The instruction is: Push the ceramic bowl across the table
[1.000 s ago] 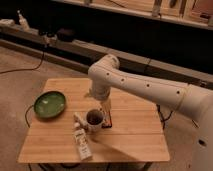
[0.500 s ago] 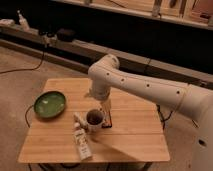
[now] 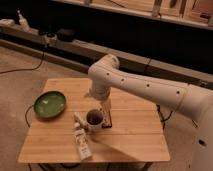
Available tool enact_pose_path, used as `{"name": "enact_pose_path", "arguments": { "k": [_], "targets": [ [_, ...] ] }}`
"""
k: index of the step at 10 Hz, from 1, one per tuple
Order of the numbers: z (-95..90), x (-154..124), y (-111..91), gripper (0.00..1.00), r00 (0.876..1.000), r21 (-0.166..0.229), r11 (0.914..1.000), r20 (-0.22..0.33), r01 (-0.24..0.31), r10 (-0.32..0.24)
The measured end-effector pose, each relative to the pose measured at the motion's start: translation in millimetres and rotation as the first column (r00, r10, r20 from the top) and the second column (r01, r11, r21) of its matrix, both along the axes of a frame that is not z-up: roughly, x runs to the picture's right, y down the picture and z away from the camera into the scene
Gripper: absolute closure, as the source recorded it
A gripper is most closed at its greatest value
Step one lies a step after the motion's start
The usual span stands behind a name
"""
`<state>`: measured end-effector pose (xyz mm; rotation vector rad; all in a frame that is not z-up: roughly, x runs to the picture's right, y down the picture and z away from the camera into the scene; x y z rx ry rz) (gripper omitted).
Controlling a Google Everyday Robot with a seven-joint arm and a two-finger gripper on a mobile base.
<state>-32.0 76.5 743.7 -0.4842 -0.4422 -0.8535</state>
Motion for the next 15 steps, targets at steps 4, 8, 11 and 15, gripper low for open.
{"name": "enact_pose_path", "arguments": {
  "k": [4, 8, 11, 15],
  "targets": [
    [0.0, 0.0, -0.3, 0.21, 1.0, 0.0, 1.0, 0.0, 0.0, 0.0],
    [10.0, -17.9, -66.2, 0.21, 0.999, 0.123, 0.9924, 0.046, -0.01, 0.004],
    [21.5, -72.8, -141.4, 0.21, 0.987, 0.269, 0.9624, 0.163, -0.035, -0.01],
    [30.4, -196.6, -146.0, 0.21, 0.911, 0.255, 0.9581, 0.412, -0.13, 0.014]
  ]
}}
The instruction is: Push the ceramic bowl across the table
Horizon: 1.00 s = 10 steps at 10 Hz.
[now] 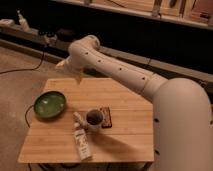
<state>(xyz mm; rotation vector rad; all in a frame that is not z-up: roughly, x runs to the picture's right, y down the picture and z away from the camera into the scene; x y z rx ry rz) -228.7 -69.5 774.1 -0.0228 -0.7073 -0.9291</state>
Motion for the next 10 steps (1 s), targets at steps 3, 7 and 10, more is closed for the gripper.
{"name": "enact_pose_path", "arguments": {
  "k": [3, 7, 10],
  "targets": [
    [-5.1, -37.8, 18.6, 0.21, 0.996, -0.032, 0.999, 0.083, 0.031, -0.028],
    [-3.5, -39.7, 19.5, 0.24, 0.996, -0.032, 0.9991, 0.089, 0.026, -0.023],
    [26.0, -63.7, 41.1, 0.54, 0.989, -0.048, 0.9989, 0.145, 0.002, 0.005]
  ]
}}
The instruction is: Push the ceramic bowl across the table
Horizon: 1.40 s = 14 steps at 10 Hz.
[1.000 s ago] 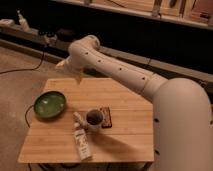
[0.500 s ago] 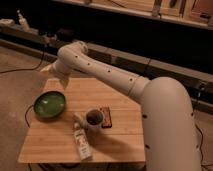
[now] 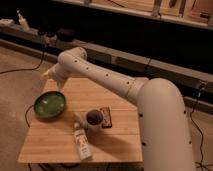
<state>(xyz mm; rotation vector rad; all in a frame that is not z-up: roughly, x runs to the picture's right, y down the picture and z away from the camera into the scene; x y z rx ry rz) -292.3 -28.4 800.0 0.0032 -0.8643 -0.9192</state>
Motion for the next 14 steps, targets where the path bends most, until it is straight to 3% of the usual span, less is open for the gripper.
{"name": "enact_pose_path", "arguments": {
  "k": [3, 5, 7, 10, 14],
  "targets": [
    [27.8, -6.9, 11.3, 0.84, 0.999, -0.002, 0.9999, 0.034, -0.015, 0.015],
    [47.8, -9.3, 28.6, 0.99, 1.0, -0.051, 0.9987, 0.03, -0.006, 0.008],
    [67.6, -9.9, 45.9, 1.0, 1.0, -0.12, 0.9928, 0.026, -0.001, 0.004],
    [81.5, -23.2, 63.1, 1.0, 0.998, -0.207, 0.9769, 0.03, 0.054, -0.049],
    [93.7, -28.9, 68.5, 1.0, 0.992, -0.283, 0.9525, -0.014, 0.113, -0.122]
  ]
}}
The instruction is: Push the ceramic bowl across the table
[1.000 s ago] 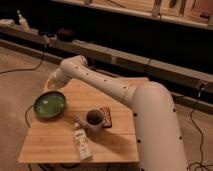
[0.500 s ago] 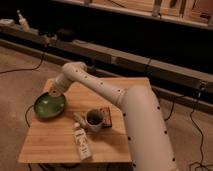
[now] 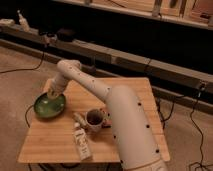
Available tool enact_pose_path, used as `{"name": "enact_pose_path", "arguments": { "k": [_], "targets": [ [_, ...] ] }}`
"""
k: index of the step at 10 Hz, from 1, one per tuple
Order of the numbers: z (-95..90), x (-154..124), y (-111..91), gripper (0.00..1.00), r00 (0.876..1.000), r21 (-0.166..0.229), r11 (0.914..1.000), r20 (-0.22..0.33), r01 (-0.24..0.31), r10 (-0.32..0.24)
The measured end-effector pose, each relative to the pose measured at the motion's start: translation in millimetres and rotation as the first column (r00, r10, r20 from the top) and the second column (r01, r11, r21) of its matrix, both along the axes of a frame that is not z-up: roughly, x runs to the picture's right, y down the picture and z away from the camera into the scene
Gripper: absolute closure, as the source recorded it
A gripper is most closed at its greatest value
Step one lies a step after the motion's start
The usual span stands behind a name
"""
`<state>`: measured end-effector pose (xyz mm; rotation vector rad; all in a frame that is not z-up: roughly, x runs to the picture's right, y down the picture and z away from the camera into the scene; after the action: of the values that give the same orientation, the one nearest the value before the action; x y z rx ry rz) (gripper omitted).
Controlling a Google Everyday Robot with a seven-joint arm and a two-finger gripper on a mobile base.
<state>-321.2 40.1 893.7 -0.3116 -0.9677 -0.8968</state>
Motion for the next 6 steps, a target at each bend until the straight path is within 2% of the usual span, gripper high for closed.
{"name": "enact_pose_path", "arguments": {
  "k": [3, 6],
  "targets": [
    [11.3, 1.3, -0.8, 1.0, 0.999, -0.023, 0.9997, -0.039, 0.005, -0.006],
    [25.2, 10.2, 8.3, 1.0, 0.997, -0.045, 0.999, -0.073, -0.008, 0.005]
  ]
}}
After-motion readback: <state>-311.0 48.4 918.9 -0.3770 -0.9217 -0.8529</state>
